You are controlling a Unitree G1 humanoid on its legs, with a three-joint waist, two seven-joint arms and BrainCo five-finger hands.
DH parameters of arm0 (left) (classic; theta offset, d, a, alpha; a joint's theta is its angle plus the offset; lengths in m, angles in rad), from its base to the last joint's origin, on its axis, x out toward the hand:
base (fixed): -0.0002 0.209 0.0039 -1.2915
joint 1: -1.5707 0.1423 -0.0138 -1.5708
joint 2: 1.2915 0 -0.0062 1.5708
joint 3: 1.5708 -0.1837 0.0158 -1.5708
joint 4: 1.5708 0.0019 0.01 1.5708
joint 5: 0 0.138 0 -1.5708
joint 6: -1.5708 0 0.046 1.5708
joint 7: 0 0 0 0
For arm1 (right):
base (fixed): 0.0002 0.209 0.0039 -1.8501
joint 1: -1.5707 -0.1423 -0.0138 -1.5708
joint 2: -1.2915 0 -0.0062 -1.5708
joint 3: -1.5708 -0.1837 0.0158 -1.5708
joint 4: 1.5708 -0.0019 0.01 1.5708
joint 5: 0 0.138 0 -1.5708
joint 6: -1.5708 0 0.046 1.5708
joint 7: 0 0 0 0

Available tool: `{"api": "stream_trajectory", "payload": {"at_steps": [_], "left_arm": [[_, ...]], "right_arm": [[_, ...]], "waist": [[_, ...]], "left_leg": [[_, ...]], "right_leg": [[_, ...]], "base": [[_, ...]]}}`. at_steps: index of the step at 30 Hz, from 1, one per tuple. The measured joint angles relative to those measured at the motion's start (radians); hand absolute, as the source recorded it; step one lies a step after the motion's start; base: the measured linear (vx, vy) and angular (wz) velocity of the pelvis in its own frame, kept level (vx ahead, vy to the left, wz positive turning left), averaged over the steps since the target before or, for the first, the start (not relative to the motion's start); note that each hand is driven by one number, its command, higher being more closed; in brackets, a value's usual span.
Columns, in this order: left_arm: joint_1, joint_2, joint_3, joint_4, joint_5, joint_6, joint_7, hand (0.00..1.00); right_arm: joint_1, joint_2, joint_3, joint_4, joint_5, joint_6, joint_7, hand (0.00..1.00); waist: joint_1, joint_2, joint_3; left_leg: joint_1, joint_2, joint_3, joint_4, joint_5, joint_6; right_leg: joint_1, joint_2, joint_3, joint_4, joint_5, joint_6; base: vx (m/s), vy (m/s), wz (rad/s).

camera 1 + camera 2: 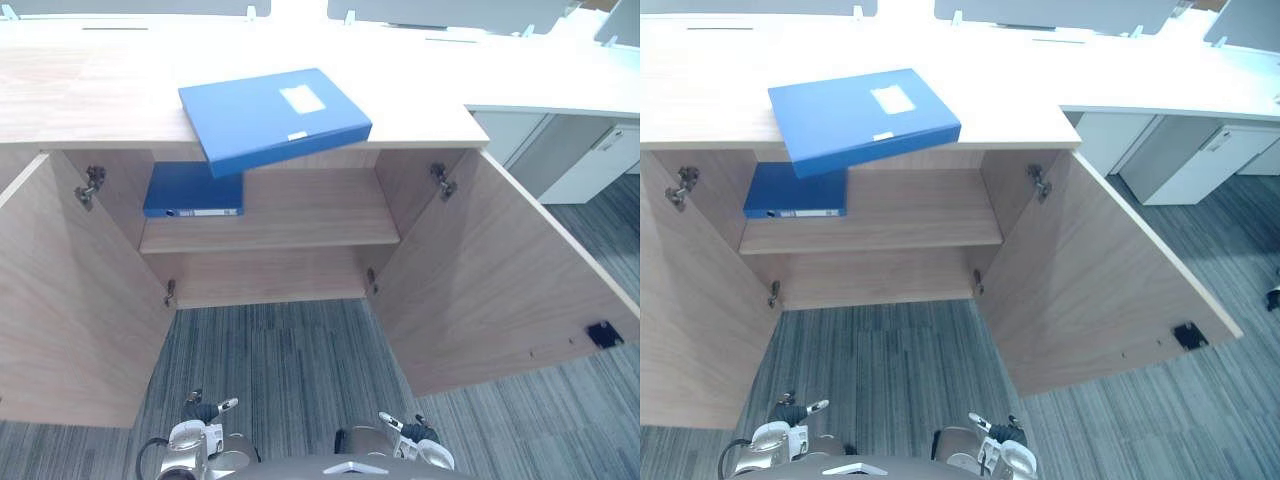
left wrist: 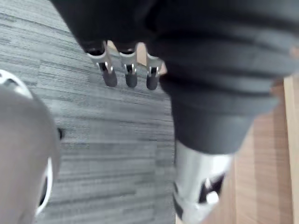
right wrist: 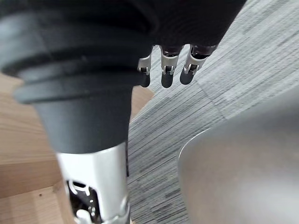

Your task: Walk over to the cabinet, pick up the folder, carry it to the office cabinet, place the folder inside the office cabinet, then close the office cabinet door

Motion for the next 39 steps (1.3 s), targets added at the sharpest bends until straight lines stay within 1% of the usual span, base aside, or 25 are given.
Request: {"api": "stream_trajectory", "payload": {"at_steps": [2,3,4,5,6,7,8,9,10,11,12,13,15,17,19,20,21,22,25,27,28,30,35,38,39], "left_arm": [[0.0,-0.011,0.006,0.004,0.0,0.0,0.001,0.0],[-0.001,-0.013,0.005,0.01,0.0,0.0,0.001,0.0],[0.005,-0.013,0.006,0.012,0.001,0.0,0.0,0.0],[-0.008,-0.031,0.016,0.033,0.002,-0.001,0.0,0.0],[-0.008,-0.044,0.016,0.04,0.002,-0.001,-0.001,0.0],[-0.009,-0.079,0.017,0.039,0.002,-0.002,-0.001,0.0],[-0.016,-0.089,0.017,0.039,0.003,-0.003,-0.002,0.0],[-0.022,-0.093,0.018,0.04,0.003,-0.002,-0.002,0.0],[-0.025,-0.094,0.017,0.035,0.003,-0.003,-0.005,0.0],[-0.026,-0.094,0.019,0.024,0.003,-0.004,-0.005,0.0],[-0.026,-0.095,0.025,0.016,0.003,-0.005,-0.005,0.0],[-0.026,-0.096,0.029,0.007,0.002,-0.007,-0.004,0.0],[-0.026,-0.096,0.029,0.006,0.002,-0.008,-0.004,0.0],[-0.026,-0.096,0.029,-0.004,0.002,-0.01,-0.004,0.0],[-0.027,-0.096,0.029,-0.003,0.002,-0.011,-0.004,0.0],[-0.027,-0.098,0.028,0.003,0.002,-0.01,-0.006,0.0],[-0.03,-0.093,0.03,0.005,0.003,-0.009,-0.007,0.0],[-0.027,-0.084,0.032,0.009,0.003,-0.009,-0.006,0.0],[-0.027,-0.073,0.03,0.011,0.006,-0.008,-0.007,0.0],[-0.021,-0.072,0.027,0.01,0.01,-0.008,-0.007,0.0],[-0.017,-0.072,0.026,0.01,0.01,-0.007,-0.007,0.0],[-0.007,-0.072,0.02,0.01,0.01,-0.007,-0.006,0.0],[0.005,-0.064,-0.008,0.004,-0.002,-0.008,0.012,0.0],[0.028,-0.058,-0.037,-0.048,-0.022,-0.008,0.034,0.0],[0.049,-0.051,-0.058,-0.113,-0.04,-0.009,0.048,0.0]], "right_arm": [[-0.007,-0.003,0.0,0.0,-0.001,-0.002,0.001,0.0],[-0.006,-0.003,0.0,0.001,-0.002,-0.002,0.001,0.0],[0.001,0.003,0.001,0.004,-0.002,-0.002,0.001,0.0],[-0.006,-0.014,-0.015,0.004,0.004,-0.01,0.005,0.0],[-0.007,-0.025,-0.014,0.004,0.003,-0.012,0.005,0.0],[-0.008,-0.04,-0.021,0.006,0.007,-0.014,0.006,0.0],[-0.011,-0.043,-0.021,0.006,0.005,-0.015,0.006,0.0],[-0.013,-0.044,-0.02,0.011,0.006,-0.014,0.006,0.0],[-0.015,-0.047,-0.017,0.026,0.006,-0.013,0.005,0.0],[-0.016,-0.05,-0.013,0.044,0.006,-0.009,0.003,0.0],[-0.016,-0.052,-0.008,0.05,0.006,-0.009,0.002,0.0],[-0.016,-0.054,-0.008,0.062,0.007,-0.009,0.001,0.0],[-0.018,-0.057,-0.007,0.079,0.007,-0.008,-0.001,0.0],[-0.018,-0.058,-0.006,0.08,0.007,-0.008,-0.001,0.0],[-0.018,-0.06,-0.006,0.08,0.007,-0.006,-0.001,0.0],[-0.018,-0.063,-0.007,0.078,0.007,-0.002,-0.001,0.0],[-0.019,-0.053,-0.004,0.082,0.007,0.005,-0.001,0.0],[-0.011,-0.036,-0.001,0.08,0.007,0.005,-0.002,0.0],[-0.006,-0.023,-0.001,0.08,0.006,0.006,-0.001,0.0],[-0.001,-0.021,0.0,0.081,0.005,0.006,-0.001,0.0],[-0.001,-0.021,-0.001,0.081,0.004,0.006,-0.001,0.0],[0.003,-0.024,-0.002,0.08,0.004,0.006,-0.001,0.0],[0.009,-0.032,-0.01,0.08,0.003,0.004,-0.004,0.0],[0.009,-0.032,-0.007,0.079,0.0,0.004,-0.006,0.0],[0.009,-0.031,0.002,0.066,-0.003,0.003,-0.011,0.0]], "waist": [[-0.012,0.008,0.003],[-0.017,0.009,0.003],[-0.02,-0.004,-0.001],[-0.017,0.027,-0.002],[-0.014,0.05,-0.011],[-0.018,0.085,-0.012],[-0.024,0.093,-0.01],[-0.026,0.097,-0.008],[-0.027,0.084,0.001],[-0.019,0.085,0.001],[-0.012,0.085,0.001],[-0.007,0.085,0.002],[-0.003,0.085,0.001],[0.007,0.084,0.0],[0.008,0.085,-0.001],[0.006,0.094,-0.007],[0.005,0.081,-0.01],[0.001,0.052,-0.021],[0.0,0.03,-0.032],[0.003,0.039,-0.029],[0.003,0.035,-0.033],[0.003,0.041,-0.043],[0.001,0.058,-0.057],[0.005,0.058,-0.057],[0.004,0.057,-0.057]], "left_leg": [[0.072,0.012,-0.009,-0.072,0.014,-0.024],[0.097,0.014,-0.016,-0.091,0.02,-0.037],[0.117,-0.002,-0.026,-0.114,0.023,-0.065],[0.149,0.021,-0.054,-0.137,0.013,-0.093],[0.148,0.035,-0.06,-0.141,0.021,-0.1],[0.147,0.057,-0.069,-0.135,0.039,-0.106],[0.138,0.066,-0.081,-0.098,0.055,-0.105],[0.114,0.078,-0.094,-0.047,0.064,-0.106],[0.047,0.112,-0.126,0.121,0.079,-0.102],[-0.031,0.146,-0.149,0.318,0.082,-0.11],[-0.057,0.16,-0.141,0.388,0.078,-0.104],[-0.093,0.181,-0.11,0.459,0.065,-0.085],[-0.128,0.194,-0.066,0.452,0.049,-0.062],[-0.154,0.184,-0.045,0.35,0.047,-0.057],[-0.151,0.152,-0.045,0.146,0.062,-0.057],[-0.137,0.132,-0.049,0.024,0.16,-0.064],[-0.119,0.113,-0.044,0.007,0.154,-0.08],[-0.103,0.084,-0.035,-0.027,0.162,-0.068],[-0.07,0.042,-0.019,-0.073,0.163,-0.065],[-0.037,0.025,-0.01,-0.102,0.165,-0.062],[-0.018,0.017,-0.007,-0.12,0.167,-0.058],[0.009,0.005,-0.001,-0.161,0.182,-0.059],[0.052,-0.009,-0.015,-0.287,0.261,-0.066],[0.077,-0.012,-0.028,-0.332,0.289,-0.069],[0.079,-0.013,-0.042,-0.343,0.299,-0.07]], "right_leg": [[-0.042,0.027,-0.065,-0.202,-0.012,-0.028],[-0.04,0.034,-0.075,-0.325,0.018,-0.037],[-0.012,0.032,-0.069,-0.484,0.128,-0.05],[-0.001,0.049,-0.085,-0.483,0.176,-0.08],[0.002,0.063,-0.087,-0.484,0.16,-0.086],[0.018,0.071,-0.113,-0.489,0.118,-0.095],[0.038,0.071,-0.128,-0.493,0.102,-0.102],[0.06,0.071,-0.137,-0.502,0.094,-0.105],[0.111,0.076,-0.153,-0.539,0.087,-0.107],[0.167,0.089,-0.16,-0.587,0.088,-0.109],[0.191,0.092,-0.163,-0.603,0.088,-0.111],[0.237,0.097,-0.164,-0.633,0.088,-0.113],[0.281,0.1,-0.153,-0.666,0.087,-0.111],[0.29,0.101,-0.126,-0.678,0.088,-0.103],[0.289,0.099,-0.092,-0.677,0.086,-0.085],[0.285,0.105,-0.075,-0.668,0.077,-0.065],[0.285,0.096,-0.056,-0.661,0.071,-0.05],[0.289,0.077,-0.046,-0.675,0.077,-0.036],[0.318,0.041,-0.044,-0.716,0.092,-0.014],[0.345,0.032,-0.039,-0.736,0.095,-0.009],[0.358,0.028,-0.034,-0.745,0.097,-0.005],[0.374,0.021,-0.029,-0.764,0.102,0.001],[0.39,0.036,-0.052,-0.807,0.126,-0.008],[0.407,0.044,-0.063,-0.814,0.13,-0.012],[0.41,0.044,-0.077,-0.814,0.13,-0.013]], "base": [[0.36,-0.167,0.27],[0.47,-0.235,0.41],[0.4,-0.204,0.39],[0.33,-0.151,0.32],[0.36,-0.203,0.3],[0.4,-0.253,0.38],[0.39,-0.279,0.45],[0.28,-0.245,0.54],[0.24,-0.221,0.45],[0.23,-0.187,0.28],[0.21,-0.11,-0.04],[0.19,-0.045,-0.19],[0.16,0.0,-0.26],[0.14,0.065,-0.42],[0.19,0.173,-0.49],[0.18,0.21,-0.39],[0.21,0.222,-0.26],[0.17,0.175,-0.1],[0.12,0.164,0.01],[0.07,0.109,-0.06],[0.03,0.053,-0.08],[0.01,0.037,-0.05],[-0.02,-0.025,0.07],[-0.05,-0.044,0.16],[-0.09,-0.04,0.25]]}}
